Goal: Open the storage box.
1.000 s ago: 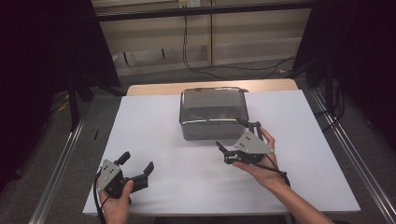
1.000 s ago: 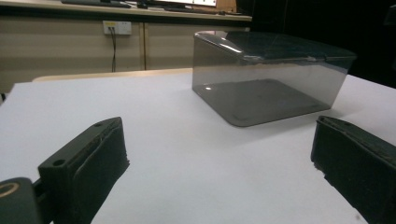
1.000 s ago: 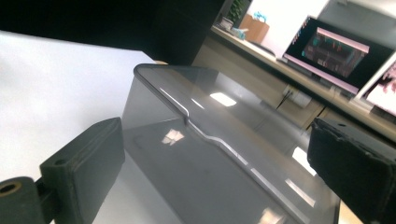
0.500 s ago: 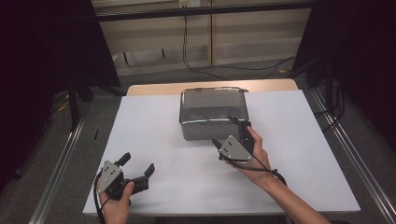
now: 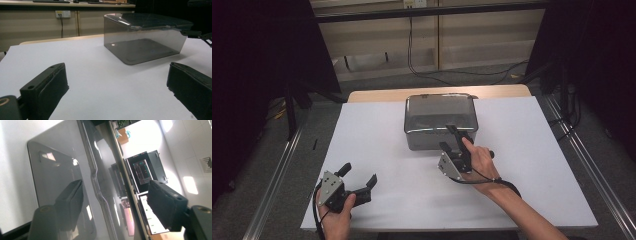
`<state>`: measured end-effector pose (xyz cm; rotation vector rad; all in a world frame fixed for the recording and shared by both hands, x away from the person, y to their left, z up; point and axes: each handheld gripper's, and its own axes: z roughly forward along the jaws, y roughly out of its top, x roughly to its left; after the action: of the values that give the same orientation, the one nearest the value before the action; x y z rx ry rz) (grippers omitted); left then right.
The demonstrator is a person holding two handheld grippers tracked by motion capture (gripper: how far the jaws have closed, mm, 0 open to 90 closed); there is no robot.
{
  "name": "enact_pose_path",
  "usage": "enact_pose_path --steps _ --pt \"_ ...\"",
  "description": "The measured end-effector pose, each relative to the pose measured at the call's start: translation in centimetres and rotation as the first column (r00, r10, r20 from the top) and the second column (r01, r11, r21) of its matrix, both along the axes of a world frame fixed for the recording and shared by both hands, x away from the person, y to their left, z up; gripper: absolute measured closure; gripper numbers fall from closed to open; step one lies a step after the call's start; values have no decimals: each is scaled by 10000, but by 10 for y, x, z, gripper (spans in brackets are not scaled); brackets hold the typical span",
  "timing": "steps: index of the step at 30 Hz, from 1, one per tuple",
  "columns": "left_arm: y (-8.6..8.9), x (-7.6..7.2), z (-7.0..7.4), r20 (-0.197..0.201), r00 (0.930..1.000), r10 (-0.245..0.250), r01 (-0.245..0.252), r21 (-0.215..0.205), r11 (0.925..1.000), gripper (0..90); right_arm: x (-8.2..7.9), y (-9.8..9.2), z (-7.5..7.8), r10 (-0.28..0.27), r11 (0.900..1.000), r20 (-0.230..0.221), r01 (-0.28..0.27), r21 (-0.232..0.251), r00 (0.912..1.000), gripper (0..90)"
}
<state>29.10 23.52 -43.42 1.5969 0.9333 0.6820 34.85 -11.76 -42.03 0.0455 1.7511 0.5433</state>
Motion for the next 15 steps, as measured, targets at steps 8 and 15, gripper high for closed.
enact_pose_path --steps 8,15 --pt "-1 1 -1 -64 10000 10 -10 -8 10000 30 5 8 -10 -90 9939 199 112 -1096 9998 485" --pt "0 0 -1 -45 10000 86 -86 -7 10000 30 8 13 -14 -309 9847 235 345 -1710 9992 578"
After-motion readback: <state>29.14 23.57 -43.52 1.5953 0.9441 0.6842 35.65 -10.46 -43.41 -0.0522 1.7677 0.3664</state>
